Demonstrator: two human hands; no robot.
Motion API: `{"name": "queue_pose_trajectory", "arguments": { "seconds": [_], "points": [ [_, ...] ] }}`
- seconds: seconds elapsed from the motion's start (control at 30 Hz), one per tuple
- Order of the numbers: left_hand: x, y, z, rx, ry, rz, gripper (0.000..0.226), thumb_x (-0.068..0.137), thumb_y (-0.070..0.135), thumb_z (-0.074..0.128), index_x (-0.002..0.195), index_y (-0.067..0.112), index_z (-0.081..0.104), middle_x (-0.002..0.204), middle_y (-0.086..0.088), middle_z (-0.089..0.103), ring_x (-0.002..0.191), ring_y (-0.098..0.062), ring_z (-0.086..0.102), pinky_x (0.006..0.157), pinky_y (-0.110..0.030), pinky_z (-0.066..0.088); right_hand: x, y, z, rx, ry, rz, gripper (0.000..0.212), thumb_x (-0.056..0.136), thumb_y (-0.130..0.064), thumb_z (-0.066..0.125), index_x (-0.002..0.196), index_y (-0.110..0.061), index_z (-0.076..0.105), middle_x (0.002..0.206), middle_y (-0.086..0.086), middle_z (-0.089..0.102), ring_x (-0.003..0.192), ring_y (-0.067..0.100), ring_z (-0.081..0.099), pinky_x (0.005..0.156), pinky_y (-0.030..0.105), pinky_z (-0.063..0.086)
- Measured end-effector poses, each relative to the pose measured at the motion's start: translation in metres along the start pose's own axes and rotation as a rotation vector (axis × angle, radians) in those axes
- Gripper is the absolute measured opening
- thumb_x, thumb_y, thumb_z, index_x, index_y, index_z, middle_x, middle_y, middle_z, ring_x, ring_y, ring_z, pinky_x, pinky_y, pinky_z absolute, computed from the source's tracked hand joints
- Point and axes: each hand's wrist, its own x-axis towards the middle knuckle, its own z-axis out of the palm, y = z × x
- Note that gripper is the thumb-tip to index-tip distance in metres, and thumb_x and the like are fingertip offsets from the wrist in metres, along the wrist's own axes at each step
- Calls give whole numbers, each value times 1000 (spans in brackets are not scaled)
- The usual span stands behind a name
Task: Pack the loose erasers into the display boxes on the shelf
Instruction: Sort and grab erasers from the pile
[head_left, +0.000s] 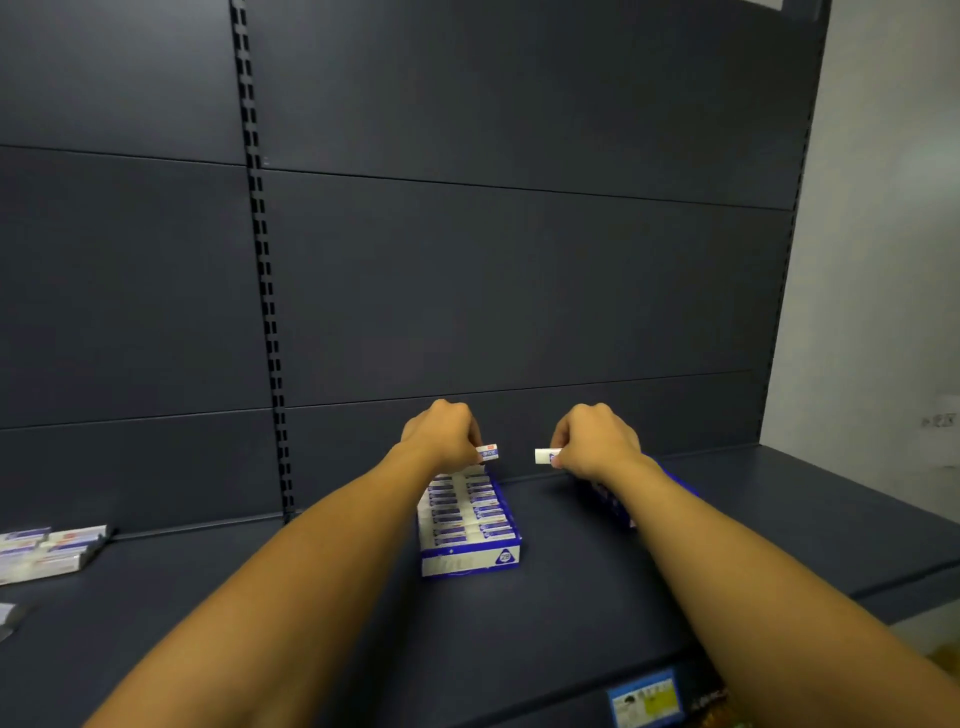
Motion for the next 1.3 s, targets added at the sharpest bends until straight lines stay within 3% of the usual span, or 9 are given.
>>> {"name": "queue_pose_trajectory", "arguments": {
  "seconds": [0.13, 0.23, 0.67, 0.83, 0.97, 1.07, 1.2, 1.3],
  "points": [
    [17, 21, 18, 4, -13, -35, 13, 89, 22, 72, 102, 20, 76, 102, 1, 72, 87, -17, 67, 76, -36, 60, 18, 34, 3, 13, -23, -45, 13, 77, -16, 72, 83, -27, 75, 92, -2, 68, 84, 21, 65, 63, 29, 50],
    [34, 41, 29, -31, -17, -85, 13, 89, 21, 72, 102, 23, 77, 103, 2, 71, 90, -20, 67, 80, -40, 59, 30, 66, 6, 18, -36, -83, 12, 79, -19, 74, 86, -28, 76, 95, -4, 69, 85, 19, 65, 68, 33, 56],
    [96, 127, 85, -22, 66, -125, 15, 94, 26, 66, 104, 23, 77, 103, 0, 72, 91, -23, 65, 74, -37, 55, 100, 170, 15, 97, -54, -147, 13, 90, -30, 73, 101, -24, 72, 101, -1, 71, 89, 16, 67, 76, 31, 59],
    [119, 143, 105, -32, 65, -147, 18, 94, 28, 67, 108, 23, 77, 106, 1, 73, 92, -23, 66, 79, -39, 59, 121, 190, 22, 190, -47, -158, 10, 89, -30, 74, 97, -25, 70, 98, -4, 71, 89, 14, 67, 72, 29, 57],
    [133, 153, 119, 48, 45, -106, 21, 96, 31, 65, 109, 22, 78, 104, 2, 74, 89, -20, 66, 67, -30, 51, 134, 201, 24, 249, -58, -173, 6, 86, -28, 77, 90, -29, 72, 91, -6, 71, 86, 13, 66, 76, 37, 60],
    [138, 154, 127, 67, 38, -114, 20, 96, 31, 66, 111, 23, 78, 105, 2, 74, 90, -19, 67, 72, -31, 56, 141, 206, 29, 291, -87, -188, 7, 85, -27, 78, 88, -29, 72, 87, -8, 71, 84, 11, 67, 77, 38, 60],
    [142, 150, 136, 64, 28, -157, 19, 96, 26, 66, 109, 22, 78, 104, 1, 74, 90, -18, 67, 77, -31, 58, 145, 208, 37, 357, -135, -230, 9, 84, -26, 80, 87, -29, 71, 86, -9, 71, 83, 10, 68, 76, 32, 60],
    [142, 151, 139, 70, 38, -172, 17, 95, 24, 66, 106, 21, 79, 102, 1, 74, 88, -18, 66, 69, -28, 52, 144, 207, 42, 382, -174, -254, 12, 85, -27, 80, 88, -29, 69, 89, -8, 72, 81, 9, 68, 66, 20, 55]
  ]
}}
